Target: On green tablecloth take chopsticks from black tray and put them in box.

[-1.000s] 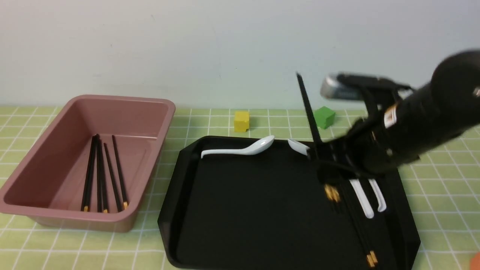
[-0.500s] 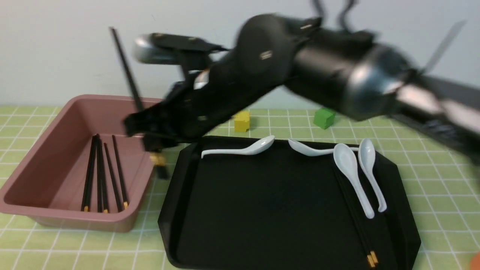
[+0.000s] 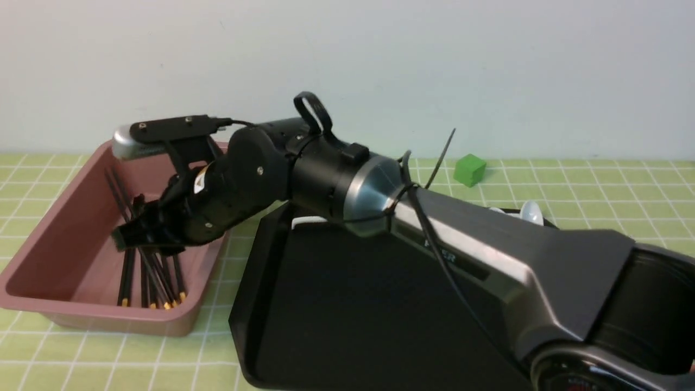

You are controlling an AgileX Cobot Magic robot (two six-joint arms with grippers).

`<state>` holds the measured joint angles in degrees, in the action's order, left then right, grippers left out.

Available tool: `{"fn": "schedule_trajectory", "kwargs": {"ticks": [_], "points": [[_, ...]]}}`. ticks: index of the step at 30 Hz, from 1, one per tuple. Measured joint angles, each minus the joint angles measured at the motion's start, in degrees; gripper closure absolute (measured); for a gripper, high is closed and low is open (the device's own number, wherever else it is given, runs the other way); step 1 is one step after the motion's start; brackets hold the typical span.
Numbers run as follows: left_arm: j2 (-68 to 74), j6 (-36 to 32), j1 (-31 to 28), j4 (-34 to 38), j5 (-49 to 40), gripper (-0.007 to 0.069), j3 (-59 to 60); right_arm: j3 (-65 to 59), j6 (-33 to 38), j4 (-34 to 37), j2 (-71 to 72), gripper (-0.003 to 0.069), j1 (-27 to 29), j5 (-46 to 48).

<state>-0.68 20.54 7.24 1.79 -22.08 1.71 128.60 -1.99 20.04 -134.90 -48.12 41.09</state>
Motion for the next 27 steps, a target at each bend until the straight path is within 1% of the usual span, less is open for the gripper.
{"fn": "schedule_trajectory", "kwargs": {"ticks": [3, 4, 5, 9, 11, 13, 15, 18, 22, 23, 26, 27], "points": [[0.00, 0.00, 0.00, 0.00, 0.00, 0.0386, 0.00, 1.13, -0.12, -3.07, 2.38, 0.0453, 1.02, 5.38], [0.00, 0.00, 0.00, 0.00, 0.00, 0.0386, 0.00, 1.13, -0.12, -3.07, 2.62, 0.0456, 1.09, 5.81], [0.00, 0.00, 0.00, 0.00, 0.00, 0.0386, 0.00, 1.55, -0.12, -4.27, 3.93, 0.0473, 1.45, 8.04], [0.00, 0.00, 0.00, 0.00, 0.00, 0.0386, 0.00, 3.92, -0.12, -9.05, 12.33, 0.0575, 2.84, 17.69], [0.00, 0.00, 0.00, 0.00, 0.00, 0.0386, 0.00, 4.81, -0.12, -10.82, 16.65, 0.0626, 3.04, 20.62], [0.00, 0.00, 0.00, 0.00, 0.00, 0.0386, 0.00, 5.27, -0.12, -12.44, 21.42, 0.0659, 3.11, 23.11], [0.00, 0.00, 0.00, 0.00, 0.00, 0.0386, 0.00, 5.58, -0.12, -14.91, 26.41, 0.0671, 3.16, 25.74], [0.00, 0.00, 0.00, 0.00, 0.00, 0.0386, 0.00, 5.70, -0.07, -20.78, 35.02, 0.0673, 3.16, 30.27], [0.00, 0.00, 0.00, 0.00, 0.00, 0.0386, 0.00, 3.14, -0.07, -27.51, 45.21, 0.0671, 3.22, 31.47], [0.00, 0.00, 0.00, 0.00, 0.00, 0.0386, 0.00, 2.83, -0.12, -27.51, 45.79, 0.0671, 3.20, 31.53], [0.00, 0.00, 0.00, 0.00, 0.00, 0.0386, 0.00, -6.58, -0.57, -28.93, 57.86, 0.0666, 3.20, 31.61], [0.00, 0.00, 0.00, 0.00, 0.00, 0.0386, 0.00, -6.58, -0.57, -28.93, 57.86, 0.0666, 3.20, 31.61]]}}
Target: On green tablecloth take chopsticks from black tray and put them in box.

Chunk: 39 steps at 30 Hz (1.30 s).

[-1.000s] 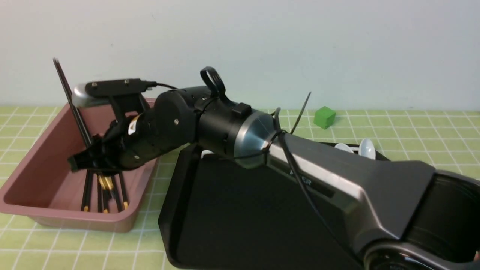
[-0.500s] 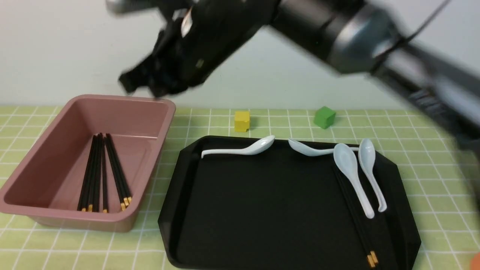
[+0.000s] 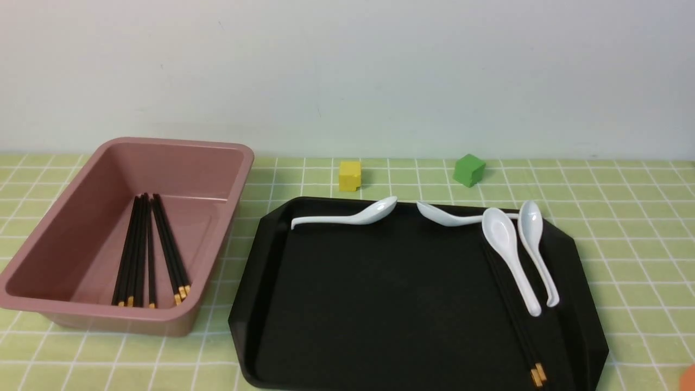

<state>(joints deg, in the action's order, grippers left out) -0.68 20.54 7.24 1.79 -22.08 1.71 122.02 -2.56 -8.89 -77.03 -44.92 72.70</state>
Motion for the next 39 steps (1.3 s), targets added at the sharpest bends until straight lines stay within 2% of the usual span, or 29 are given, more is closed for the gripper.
{"fn": "schedule_trajectory", "kwargs": {"ticks": [4, 6, 9, 12, 16, 21, 23, 30, 39], "points": [[0.00, 0.00, 0.00, 0.00, 0.00, 0.0386, 0.00, -20.04, -3.97, -0.11, 16.07, 0.0664, 0.00, -0.98], [0.00, 0.00, 0.00, 0.00, 0.00, 0.0386, 0.00, -31.25, -5.01, 0.01, 22.96, 0.0664, 0.00, -6.75], [0.00, 0.00, 0.00, 0.00, 0.00, 0.0386, 0.00, -52.56, -6.18, 0.89, 33.23, 0.0662, 0.00, -21.70], [0.00, 0.00, 0.00, 0.00, 0.00, 0.0386, 0.00, -73.72, -9.83, 2.49, 39.50, 0.0660, 0.00, -41.44], [0.00, 0.00, 0.00, 0.00, 0.00, 0.0386, 0.00, -91.44, -12.26, 2.66, 41.71, 0.0659, 0.00, -57.57], [0.00, 0.00, 0.00, 0.00, 0.00, 0.0386, 0.00, -99.30, -12.69, 1.77, 41.93, 0.0656, 0.00, -69.99], [0.00, 0.00, 0.00, 0.00, 0.00, 0.0386, 0.00, -100.21, -12.69, 1.74, 42.05, 0.0655, 0.00, -71.32], [0.00, 0.00, 0.00, 0.00, 0.00, 0.0386, 0.00, -103.33, -12.76, 1.56, 42.05, 0.0653, 0.00, -71.21], [0.00, 0.00, 0.00, 0.00, 0.00, 0.0386, 0.00, -103.42, -12.90, 1.56, 42.05, 0.0643, 0.00, -66.68]]}}
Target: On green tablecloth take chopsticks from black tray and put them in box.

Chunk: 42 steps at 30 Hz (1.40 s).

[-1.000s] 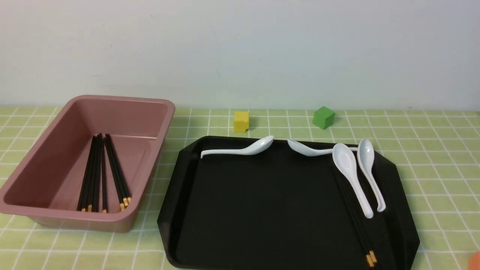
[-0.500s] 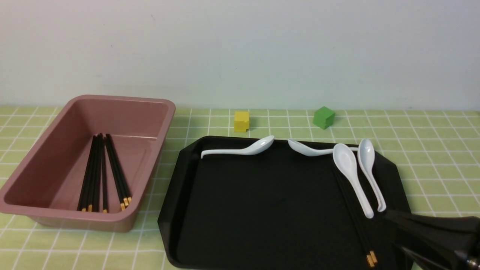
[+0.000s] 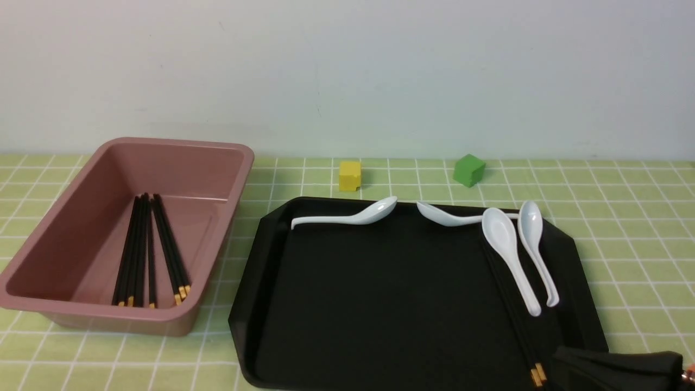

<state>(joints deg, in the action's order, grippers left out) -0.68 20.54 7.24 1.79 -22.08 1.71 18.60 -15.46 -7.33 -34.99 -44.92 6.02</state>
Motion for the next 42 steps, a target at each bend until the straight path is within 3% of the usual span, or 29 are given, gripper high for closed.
{"fn": "schedule_trajectory", "kwargs": {"ticks": [13, 15, 21, 28, 36, 42], "points": [[0.00, 0.00, 0.00, 0.00, 0.00, 0.0386, 0.00, -2.32, 1.38, -0.66, 4.40, 0.0631, 1.89, 1.43], [0.00, 0.00, 0.00, 0.00, 0.00, 0.0386, 0.00, -4.00, 1.45, -0.54, 6.12, 0.0628, 4.15, 1.59], [0.00, 0.00, 0.00, 0.00, 0.00, 0.0386, 0.00, -13.70, 1.51, -0.22, 17.82, 0.0619, 19.53, 2.40], [0.00, 0.00, 0.00, 0.00, 0.00, 0.0386, 0.00, -20.02, 1.51, 0.03, 29.28, 0.0610, 31.69, 3.66], [0.00, 0.00, 0.00, 0.00, 0.00, 0.0386, 0.00, -20.02, 1.51, 0.21, 35.02, 0.0603, 38.88, 11.55], [0.00, 0.00, 0.00, 0.00, 0.00, 0.0386, 0.00, -19.73, 1.51, 0.26, 35.50, 0.0596, 39.90, 14.78]]}}
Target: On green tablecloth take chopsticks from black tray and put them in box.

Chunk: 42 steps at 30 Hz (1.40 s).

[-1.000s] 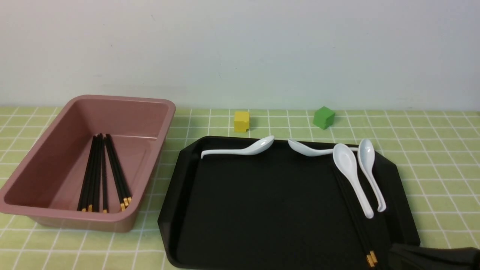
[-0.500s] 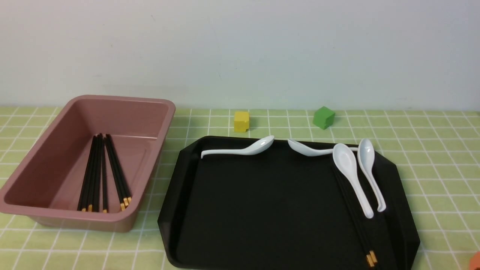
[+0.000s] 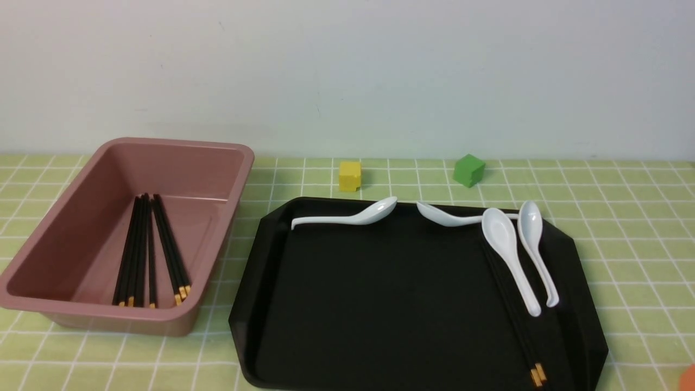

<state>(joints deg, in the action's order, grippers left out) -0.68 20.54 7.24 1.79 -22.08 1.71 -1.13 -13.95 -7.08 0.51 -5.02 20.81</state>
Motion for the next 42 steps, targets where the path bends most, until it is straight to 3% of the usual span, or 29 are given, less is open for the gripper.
{"fn": "schedule_trajectory", "kwargs": {"ticks": [42], "points": [[0.00, 0.00, 0.00, 0.00, 0.00, 0.0386, 0.00, 0.06, 0.06, 0.07, 0.05, 0.0549, 0.00, 0.18]]}}
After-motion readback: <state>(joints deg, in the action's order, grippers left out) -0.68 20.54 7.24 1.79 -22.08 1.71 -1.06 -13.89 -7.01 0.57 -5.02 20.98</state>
